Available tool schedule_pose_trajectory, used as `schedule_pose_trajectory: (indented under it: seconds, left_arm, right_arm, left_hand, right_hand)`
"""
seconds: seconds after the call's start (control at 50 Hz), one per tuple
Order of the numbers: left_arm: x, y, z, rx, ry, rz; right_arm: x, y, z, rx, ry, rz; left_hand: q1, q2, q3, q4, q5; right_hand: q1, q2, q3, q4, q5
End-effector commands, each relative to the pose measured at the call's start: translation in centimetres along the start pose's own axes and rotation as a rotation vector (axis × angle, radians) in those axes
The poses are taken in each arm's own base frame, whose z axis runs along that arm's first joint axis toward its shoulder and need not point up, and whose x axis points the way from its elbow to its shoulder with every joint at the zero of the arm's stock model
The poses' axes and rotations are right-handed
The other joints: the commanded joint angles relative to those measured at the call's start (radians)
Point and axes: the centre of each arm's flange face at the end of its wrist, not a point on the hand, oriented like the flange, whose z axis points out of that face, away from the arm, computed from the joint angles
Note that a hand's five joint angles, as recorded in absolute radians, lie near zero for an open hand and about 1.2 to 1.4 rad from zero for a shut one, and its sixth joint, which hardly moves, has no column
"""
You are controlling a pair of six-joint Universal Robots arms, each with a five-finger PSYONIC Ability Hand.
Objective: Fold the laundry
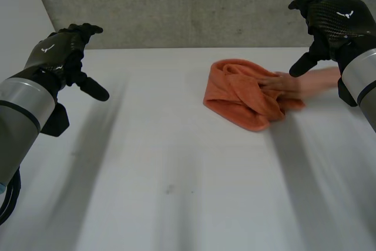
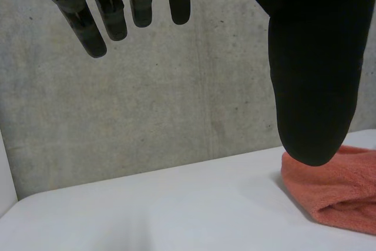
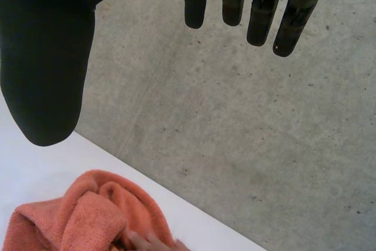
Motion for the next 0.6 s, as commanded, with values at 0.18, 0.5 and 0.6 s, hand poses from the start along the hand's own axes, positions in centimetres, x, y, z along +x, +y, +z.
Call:
schedule_pose_trajectory:
  seconds: [0.18,0.5,0.6]
  left_arm:
    - [-0.1,0.4,0.2,-0.013,-0.002,0.000]
    - [0.0,0.4,0.1,-0.014,0.001,-0.001]
    - [0.0,0.6,0.3,-0.015,0.001,0.000]
  right_arm:
    - [-0.1,0.8,0.4,-0.024,-0.006,0.002]
    - [-1.2,11.3,6.3,-0.249,-0.046,0.012]
    - [-1.7,15.7,8.6,-0.290,-0.055,0.014]
  left_hand:
    - [-0.007,0.011,0.006,0.008,-0.026]
    - [-0.007,0.011,0.006,0.008,-0.026]
    - [-0.007,0.011,0.006,0.008,-0.026]
  right_hand:
    - [-0.031,-0.045,-0.039,-0.056,-0.066]
    - [-0.031,-0.045,-0.039,-0.056,-0.066]
    - [-0.031,-0.045,-0.039,-0.056,-0.066]
